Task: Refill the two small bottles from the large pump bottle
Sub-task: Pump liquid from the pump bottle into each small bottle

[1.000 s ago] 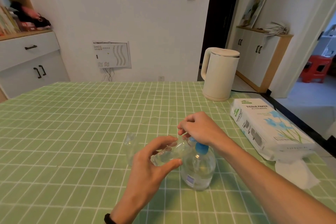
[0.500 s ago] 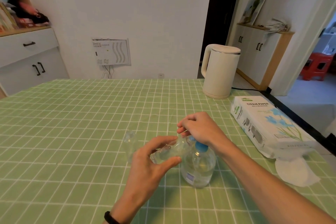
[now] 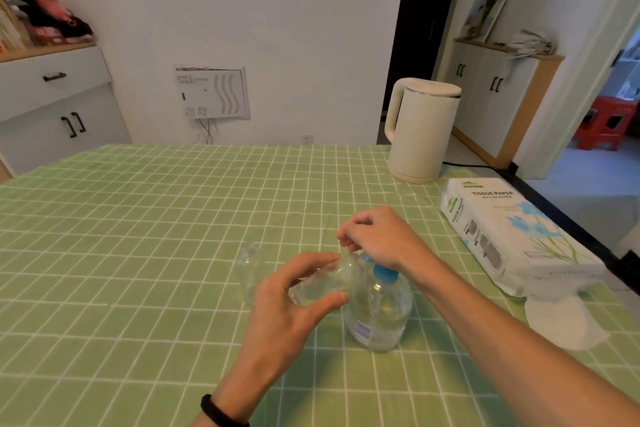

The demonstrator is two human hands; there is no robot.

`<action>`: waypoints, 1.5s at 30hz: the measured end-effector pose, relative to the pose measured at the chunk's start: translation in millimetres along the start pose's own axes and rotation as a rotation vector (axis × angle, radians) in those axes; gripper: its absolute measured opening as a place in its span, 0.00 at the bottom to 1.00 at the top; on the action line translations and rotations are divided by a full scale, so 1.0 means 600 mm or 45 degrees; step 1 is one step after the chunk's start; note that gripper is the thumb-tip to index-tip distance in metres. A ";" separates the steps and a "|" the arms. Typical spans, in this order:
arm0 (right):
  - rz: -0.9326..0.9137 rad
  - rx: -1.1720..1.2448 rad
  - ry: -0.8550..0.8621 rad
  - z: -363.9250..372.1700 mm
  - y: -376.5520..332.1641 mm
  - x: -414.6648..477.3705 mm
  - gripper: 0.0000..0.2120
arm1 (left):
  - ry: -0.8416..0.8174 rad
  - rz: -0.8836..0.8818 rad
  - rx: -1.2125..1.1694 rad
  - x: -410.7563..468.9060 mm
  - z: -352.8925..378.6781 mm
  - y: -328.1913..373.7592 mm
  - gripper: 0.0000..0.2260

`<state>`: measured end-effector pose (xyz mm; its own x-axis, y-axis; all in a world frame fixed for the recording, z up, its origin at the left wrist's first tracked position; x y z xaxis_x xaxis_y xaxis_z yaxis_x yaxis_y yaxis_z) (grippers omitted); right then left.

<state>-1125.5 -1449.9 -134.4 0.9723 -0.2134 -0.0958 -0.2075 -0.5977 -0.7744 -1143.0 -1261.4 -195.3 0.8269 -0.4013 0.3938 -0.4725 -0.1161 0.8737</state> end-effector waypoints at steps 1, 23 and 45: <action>0.007 0.015 -0.006 0.002 0.002 0.000 0.15 | 0.005 -0.005 -0.003 -0.001 0.001 -0.001 0.20; 0.031 0.080 0.002 0.004 0.008 0.005 0.11 | 0.014 -0.006 -0.002 0.000 0.004 -0.002 0.20; -0.005 0.128 0.066 -0.006 -0.004 0.000 0.10 | 0.014 -0.012 -0.024 0.002 0.005 0.005 0.20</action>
<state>-1125.2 -1451.3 -130.3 0.9655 -0.2527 -0.0621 -0.1894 -0.5187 -0.8337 -1144.3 -1264.9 -193.0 0.8348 -0.3901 0.3884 -0.4586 -0.1024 0.8827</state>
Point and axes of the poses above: each hand's wrist, its own x-axis towards the middle knuckle, its own z-axis out of the palm, y = z × x, the point moved 2 cm from there along x, towards the middle knuckle, and after that the axes turned 3 degrees about -y, right-handed, at the moved point
